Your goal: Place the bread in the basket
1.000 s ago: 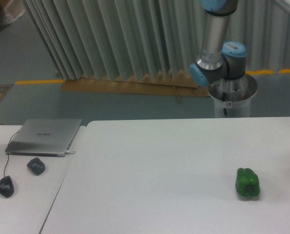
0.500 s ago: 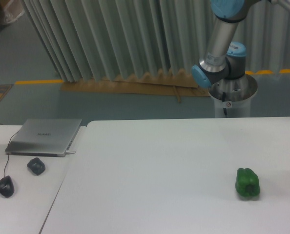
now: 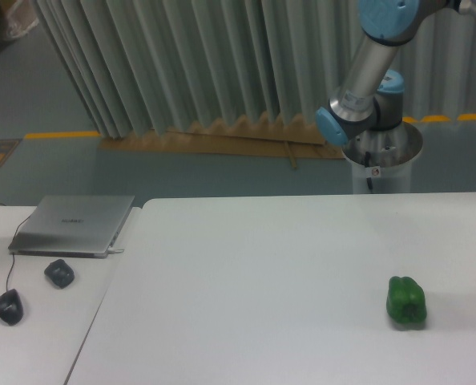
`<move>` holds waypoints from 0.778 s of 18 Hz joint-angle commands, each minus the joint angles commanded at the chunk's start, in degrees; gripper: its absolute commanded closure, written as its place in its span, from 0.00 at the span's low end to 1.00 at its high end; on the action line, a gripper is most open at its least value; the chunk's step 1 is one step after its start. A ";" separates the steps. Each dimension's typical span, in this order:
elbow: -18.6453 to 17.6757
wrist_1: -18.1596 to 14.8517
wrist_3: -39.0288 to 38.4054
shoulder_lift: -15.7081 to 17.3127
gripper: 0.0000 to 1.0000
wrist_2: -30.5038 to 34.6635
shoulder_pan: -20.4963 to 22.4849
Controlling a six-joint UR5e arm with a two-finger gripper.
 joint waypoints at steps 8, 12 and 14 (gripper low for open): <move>0.00 0.44 0.44 0.00 0.00 0.00 -0.35; -1.22 0.26 0.00 0.44 0.00 -0.09 -0.61; -1.93 -0.17 -0.26 1.40 0.00 0.17 -2.79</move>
